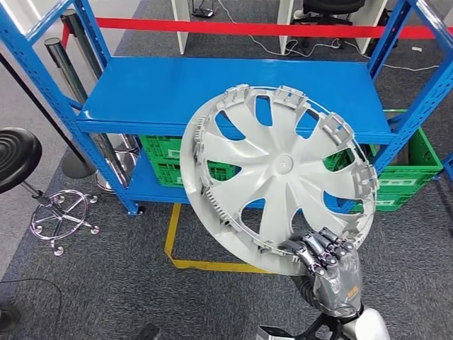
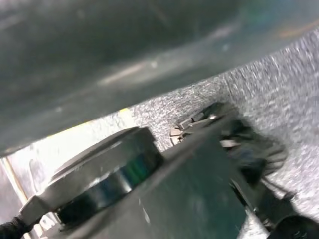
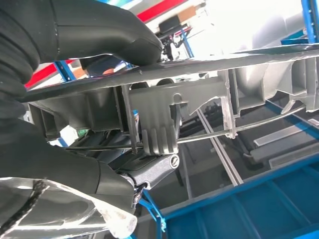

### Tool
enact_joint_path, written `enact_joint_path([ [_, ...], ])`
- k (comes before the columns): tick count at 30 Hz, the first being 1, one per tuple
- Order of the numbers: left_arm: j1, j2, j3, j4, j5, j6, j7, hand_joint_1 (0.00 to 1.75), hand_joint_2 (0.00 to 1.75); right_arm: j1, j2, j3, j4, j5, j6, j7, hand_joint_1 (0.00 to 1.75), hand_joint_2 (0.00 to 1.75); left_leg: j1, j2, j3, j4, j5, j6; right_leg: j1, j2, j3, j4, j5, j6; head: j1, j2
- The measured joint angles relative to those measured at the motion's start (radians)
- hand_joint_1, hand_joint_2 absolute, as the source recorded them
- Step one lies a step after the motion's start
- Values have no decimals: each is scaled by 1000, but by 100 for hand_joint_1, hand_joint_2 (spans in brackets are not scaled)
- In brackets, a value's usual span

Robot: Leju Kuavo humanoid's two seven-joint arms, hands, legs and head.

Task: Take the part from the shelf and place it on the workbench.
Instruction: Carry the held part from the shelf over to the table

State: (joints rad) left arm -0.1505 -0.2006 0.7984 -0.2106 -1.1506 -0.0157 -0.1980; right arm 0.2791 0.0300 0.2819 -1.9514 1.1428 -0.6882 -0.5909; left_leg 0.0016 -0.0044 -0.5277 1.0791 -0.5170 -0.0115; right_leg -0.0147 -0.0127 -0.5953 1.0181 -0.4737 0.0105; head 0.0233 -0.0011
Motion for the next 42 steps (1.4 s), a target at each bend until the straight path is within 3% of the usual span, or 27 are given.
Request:
enact_joint_path([
  [2,-5,-3,-32,0,-16,5,-12,0,0,9,7,0,-11,-25,0,-14,175,175,-5,-1,37,-77,-14,9,0,-1,-14,-1,19,12,0,0],
  [4,-5,-7,-55,0,-26,12,-22,0,0,13,11,-1,-23,-51,0,-34,175,175,-6,1,28,-93,0,20,-3,0,-22,-7,34,25,0,0],
  [5,-5,-9,-65,0,-30,15,-23,0,0,14,12,-2,-27,-62,0,-44,175,175,-5,3,21,-97,11,28,-3,2,-30,-1,22,30,1,0],
  [7,-7,-12,-85,0,-33,17,-20,0,0,14,16,-8,-36,-83,0,-60,175,175,-2,7,4,-105,32,42,-4,7,-56,63,-49,36,5,0],
  [9,-8,-13,-101,0,-33,18,-11,0,0,10,17,-16,-40,-97,0,-66,175,175,-5,8,-22,-102,51,48,-4,9,-88,195,-139,37,7,0],
  [10,-8,-14,-108,0,-33,20,-7,0,0,8,17,-20,-42,-101,0,-66,175,175,-8,8,-35,-100,61,49,-4,9,-95,252,-160,38,7,0],
  [11,-7,-14,-113,0,-32,21,-5,0,0,7,17,-23,-43,-105,0,-66,175,175,-9,9,-49,-98,70,49,-3,9,-88,279,-156,37,7,0],
  [12,-7,-14,-117,0,-32,23,-3,0,0,7,17,-27,-44,-108,0,-66,175,175,-11,9,-62,-95,79,48,-3,9,-64,269,-133,36,7,0],
  [14,-7,-14,-123,0,-30,27,1,0,0,6,19,-33,-46,-115,0,-66,175,175,-12,8,-87,-87,94,44,-3,9,27,154,-82,30,7,0],
  [16,-6,-14,-126,0,-24,32,6,0,0,6,21,-39,-51,-123,0,-67,175,175,-15,7,-104,-79,110,36,0,10,123,10,-80,25,7,0],
  [18,-4,-13,-128,0,-18,33,11,0,0,8,23,-45,-56,-129,0,-69,175,175,-16,7,-115,-77,130,26,5,12,154,-50,-90,22,6,0],
  [20,-2,-12,-129,0,-14,33,14,0,0,9,23,-51,-59,-132,0,-70,175,175,-14,7,-124,-75,131,15,3,11,138,-50,-77,13,6,0],
  [21,0,-11,-129,0,-13,33,15,0,0,10,24,-53,-59,-132,0,-71,175,175,-13,7,-132,-57,107,9,1,9,129,-50,-68,4,5,0],
  [22,1,-10,-130,0,-12,33,16,0,0,10,25,-54,-60,-134,0,-72,175,175,-12,6,-144,-19,64,3,-1,6,118,-49,-59,-5,3,0],
  [24,1,-10,-131,0,-7,34,21,0,0,10,27,-56,-60,-139,0,-74,175,175,-7,6,-173,111,-38,-7,1,4,91,-42,-40,-16,1,0],
  [25,1,-9,-131,0,-2,34,24,0,0,10,28,-57,-60,-142,0,-75,175,175,-5,6,-182,175,-67,-10,2,3,74,-36,-32,-18,1,0],
  [26,1,-9,-130,0,3,34,27,0,0,10,28,-58,-60,-142,0,-76,175,175,-4,6,-179,215,-71,-11,3,2,57,-30,-23,-18,1,0],
  [27,1,-8,-130,0,10,33,29,0,0,10,29,-59,-60,-142,0,-77,175,175,-4,6,-161,221,-53,-10,4,2,40,-23,-16,-18,1,0],
  [29,0,-7,-129,0,19,32,30,0,0,10,30,-59,-60,-141,0,-77,175,175,-5,5,-79,132,-2,0,5,3,9,-10,-2,-17,1,0],
  [31,-2,-4,-129,0,27,31,28,0,0,9,33,-60,-60,-141,0,-77,175,175,-10,4,20,-16,-3,15,9,4,-9,-3,13,-12,1,0],
  [33,-3,-3,-127,0,31,31,25,0,0,6,34,-60,-60,-139,0,-77,175,175,-16,4,62,-96,-18,25,7,2,-17,-7,32,1,1,0],
  [35,-1,-3,-125,0,34,32,23,0,0,4,34,-60,-60,-138,0,-77,175,175,-16,6,51,-113,3,34,5,3,-24,-13,43,16,1,0],
  [36,-1,-3,-124,0,36,32,23,0,0,3,34,-60,-60,-138,0,-76,175,175,-13,8,42,-120,16,40,5,6,-34,-3,25,22,2,0],
  [38,-1,-4,-122,0,41,33,24,0,0,2,34,-60,-60,-136,0,-74,175,175,-9,11,18,-124,41,49,4,10,-61,72,-62,28,6,0],
  [40,-2,-5,-122,0,44,34,24,0,0,0,34,-60,-60,-134,0,-73,175,175,-9,11,-15,-117,62,52,3,10,-85,199,-143,33,8,0],
  [41,-2,-5,-122,0,44,34,24,0,0,-1,34,-60,-60,-133,0,-72,175,175,-9,11,-32,-113,73,51,3,10,-86,247,-150,36,8,0],
  [42,-1,-5,-121,0,45,34,24,0,0,-1,34,-60,-60,-132,0,-71,175,175,-9,12,-50,-107,82,50,3,10,-74,266,-133,37,8,0],
])
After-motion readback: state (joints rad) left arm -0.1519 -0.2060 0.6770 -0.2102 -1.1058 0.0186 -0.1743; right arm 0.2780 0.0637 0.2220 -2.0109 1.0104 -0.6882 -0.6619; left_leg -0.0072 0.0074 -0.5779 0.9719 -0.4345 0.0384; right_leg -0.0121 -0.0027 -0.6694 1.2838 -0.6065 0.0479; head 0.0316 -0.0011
